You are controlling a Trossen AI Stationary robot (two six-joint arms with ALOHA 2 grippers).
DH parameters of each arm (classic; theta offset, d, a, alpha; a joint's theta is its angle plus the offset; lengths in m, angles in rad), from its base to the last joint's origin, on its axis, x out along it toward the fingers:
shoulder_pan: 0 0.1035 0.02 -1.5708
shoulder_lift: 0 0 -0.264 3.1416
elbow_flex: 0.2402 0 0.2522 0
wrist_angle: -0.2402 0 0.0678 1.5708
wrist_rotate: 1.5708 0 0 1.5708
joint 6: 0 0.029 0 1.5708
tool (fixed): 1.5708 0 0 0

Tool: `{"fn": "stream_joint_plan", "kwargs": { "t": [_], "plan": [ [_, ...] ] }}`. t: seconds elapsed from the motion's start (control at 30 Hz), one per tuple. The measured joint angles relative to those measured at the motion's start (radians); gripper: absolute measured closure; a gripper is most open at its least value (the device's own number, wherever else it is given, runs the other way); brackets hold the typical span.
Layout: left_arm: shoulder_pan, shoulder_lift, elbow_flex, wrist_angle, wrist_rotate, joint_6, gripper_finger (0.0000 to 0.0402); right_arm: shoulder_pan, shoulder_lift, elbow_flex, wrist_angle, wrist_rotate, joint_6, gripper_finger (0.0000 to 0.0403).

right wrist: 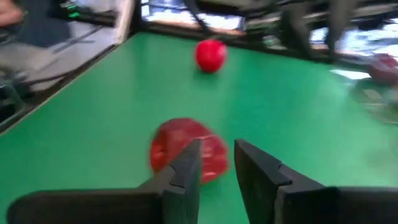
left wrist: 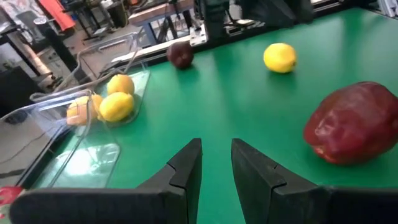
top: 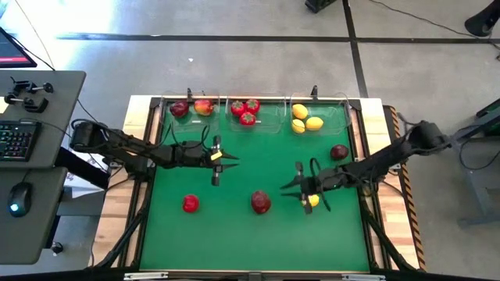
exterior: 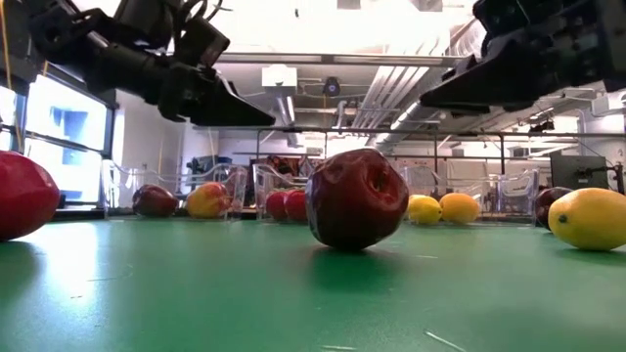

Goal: Sort produce into baskets
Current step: Put the bottom apple into the left transparent bin

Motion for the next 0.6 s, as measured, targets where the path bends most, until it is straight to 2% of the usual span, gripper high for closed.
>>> {"fn": "stream_joint_plan", "kwargs": {
  "t": [0.2,0.37,0.6],
  "plan": [
    [-0.006,0.008,0.000,-0.003,0.021,-0.008,0.0328,0.030,0.171,0.056,0.050,-0.070,-0.051,0.0393],
    [-0.006,0.051,0.000,-0.007,0.131,-0.016,0.0328,0.027,0.288,0.128,0.052,-0.137,-0.035,0.0392],
    [-0.009,0.137,0.015,0.037,0.233,-0.044,0.0328,-0.012,0.382,0.167,0.048,-0.144,0.006,0.0399]
  ]
}}
